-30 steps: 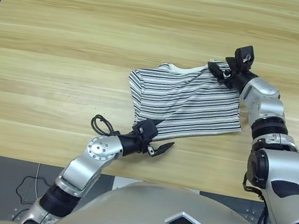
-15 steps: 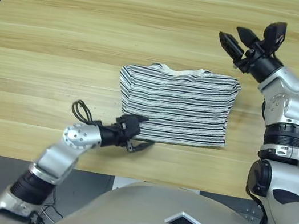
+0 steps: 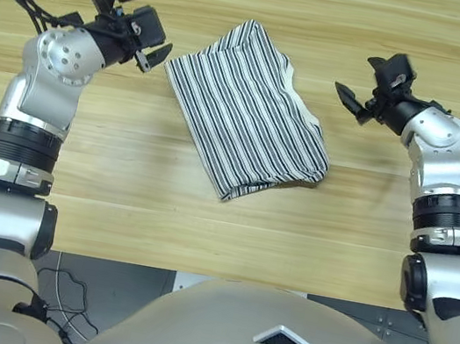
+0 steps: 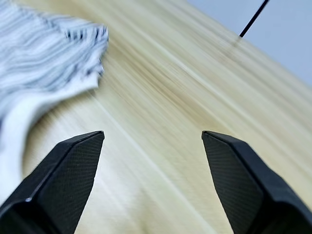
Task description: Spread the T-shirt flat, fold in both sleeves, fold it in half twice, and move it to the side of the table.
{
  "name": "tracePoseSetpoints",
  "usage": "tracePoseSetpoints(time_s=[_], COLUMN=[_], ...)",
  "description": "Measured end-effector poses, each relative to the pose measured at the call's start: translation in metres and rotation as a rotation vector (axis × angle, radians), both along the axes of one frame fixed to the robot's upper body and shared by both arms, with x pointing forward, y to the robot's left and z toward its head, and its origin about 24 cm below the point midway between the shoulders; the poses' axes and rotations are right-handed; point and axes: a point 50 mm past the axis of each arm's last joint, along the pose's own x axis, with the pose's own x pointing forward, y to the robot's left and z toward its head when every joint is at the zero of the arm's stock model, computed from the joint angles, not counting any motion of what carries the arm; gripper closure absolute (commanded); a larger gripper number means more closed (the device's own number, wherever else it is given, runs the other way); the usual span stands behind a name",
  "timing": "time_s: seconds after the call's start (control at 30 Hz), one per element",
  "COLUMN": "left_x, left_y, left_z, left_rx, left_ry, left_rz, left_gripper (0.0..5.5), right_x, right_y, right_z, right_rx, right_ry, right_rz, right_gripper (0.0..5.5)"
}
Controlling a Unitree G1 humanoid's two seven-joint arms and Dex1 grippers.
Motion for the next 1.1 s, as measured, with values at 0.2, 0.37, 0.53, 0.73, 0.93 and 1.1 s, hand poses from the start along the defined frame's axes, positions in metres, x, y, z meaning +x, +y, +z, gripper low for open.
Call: tracePoseSetpoints(time_s=[0.2,0.37,0.53,0.73,0.93,1.1], left_x=[-0.016,-0.028,-0.037,-0.044,-0.048,-0.037], left_y=[-0.001,-0.002,0.000,0.003,0.001,-0.022], left_z=[-0.030,-0.043,-0.048,-0.047,-0.043,-0.004], left_rx=[-0.044,-0.063,-0.065,-0.060,-0.091,-0.301], left_ry=[0.099,0.150,0.188,0.198,0.200,0.116], left_rz=[0.013,0.007,0.002,-0.003,-0.006,-0.026], left_gripper=[1.40,1.40,1.40,1.40,1.40,1.40], right_x=[0.004,-0.030,-0.076,-0.108,-0.091,-0.149], right_y=[0.014,0.044,0.059,0.062,0.033,0.004], right_z=[-0.004,-0.024,-0.030,-0.035,-0.003,0.002], right_rx=[-0.413,-0.403,-0.175,0.024,0.071,-0.040], right_ry=[-0.246,-0.151,0.031,0.248,0.107,0.169], right_rz=[0.235,0.616,0.812,0.762,0.566,0.819], right_gripper=[1.79,1.79,1.79,1.79,1.79,1.79])
